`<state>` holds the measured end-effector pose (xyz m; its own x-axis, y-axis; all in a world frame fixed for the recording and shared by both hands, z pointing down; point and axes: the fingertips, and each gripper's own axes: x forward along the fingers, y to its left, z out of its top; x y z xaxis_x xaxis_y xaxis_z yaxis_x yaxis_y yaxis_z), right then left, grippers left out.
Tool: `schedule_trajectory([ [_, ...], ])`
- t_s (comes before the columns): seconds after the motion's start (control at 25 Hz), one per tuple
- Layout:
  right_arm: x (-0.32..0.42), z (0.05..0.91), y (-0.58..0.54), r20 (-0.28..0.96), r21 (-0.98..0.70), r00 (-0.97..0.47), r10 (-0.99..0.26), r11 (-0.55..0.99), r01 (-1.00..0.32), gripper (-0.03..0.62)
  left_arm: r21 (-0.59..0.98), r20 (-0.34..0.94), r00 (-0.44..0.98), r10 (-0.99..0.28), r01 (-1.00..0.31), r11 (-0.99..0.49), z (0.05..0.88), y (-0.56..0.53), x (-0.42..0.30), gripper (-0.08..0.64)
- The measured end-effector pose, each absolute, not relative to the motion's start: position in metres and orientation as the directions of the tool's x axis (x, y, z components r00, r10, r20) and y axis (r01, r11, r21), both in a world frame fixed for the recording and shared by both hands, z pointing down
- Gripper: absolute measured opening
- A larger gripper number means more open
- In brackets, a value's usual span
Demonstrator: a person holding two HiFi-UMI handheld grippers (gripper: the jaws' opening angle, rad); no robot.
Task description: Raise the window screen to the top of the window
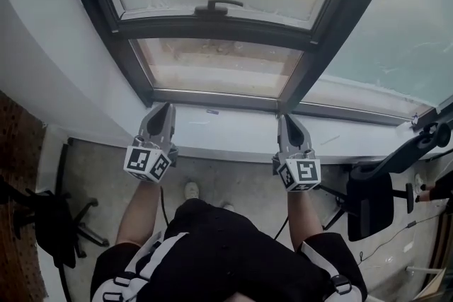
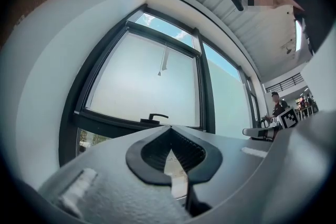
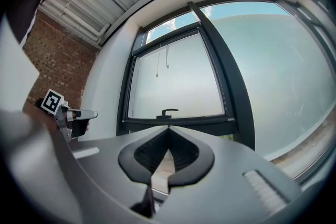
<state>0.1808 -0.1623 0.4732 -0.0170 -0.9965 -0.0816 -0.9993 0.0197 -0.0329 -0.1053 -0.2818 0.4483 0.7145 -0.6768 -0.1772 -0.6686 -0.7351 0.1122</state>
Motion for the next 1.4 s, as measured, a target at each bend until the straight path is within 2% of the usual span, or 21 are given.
schedule_trajectory([
  [0.4, 0.156, 0.499, -0.144, -0.045, -0.118, 0.062, -0.997, -0.057, -0.991, 0.005, 0.158, -0.126, 0.724, -0.678, -0.660, -0.735, 0.468, -0.276, -0.142, 0.003],
  [0.92, 0.134, 0.496, -0.158, -0.054, -0.092, 0.089, -0.995, -0.084, -0.992, 0.005, 0.143, -0.117, 0.736, -0.667, -0.652, -0.745, 0.476, -0.295, -0.163, 0.003],
  [1.4, 0.132, 0.494, -0.160, -0.066, -0.088, 0.078, -0.995, -0.072, -0.993, 0.005, 0.164, -0.108, 0.749, -0.653, -0.635, -0.755, 0.484, -0.288, -0.154, 0.003],
])
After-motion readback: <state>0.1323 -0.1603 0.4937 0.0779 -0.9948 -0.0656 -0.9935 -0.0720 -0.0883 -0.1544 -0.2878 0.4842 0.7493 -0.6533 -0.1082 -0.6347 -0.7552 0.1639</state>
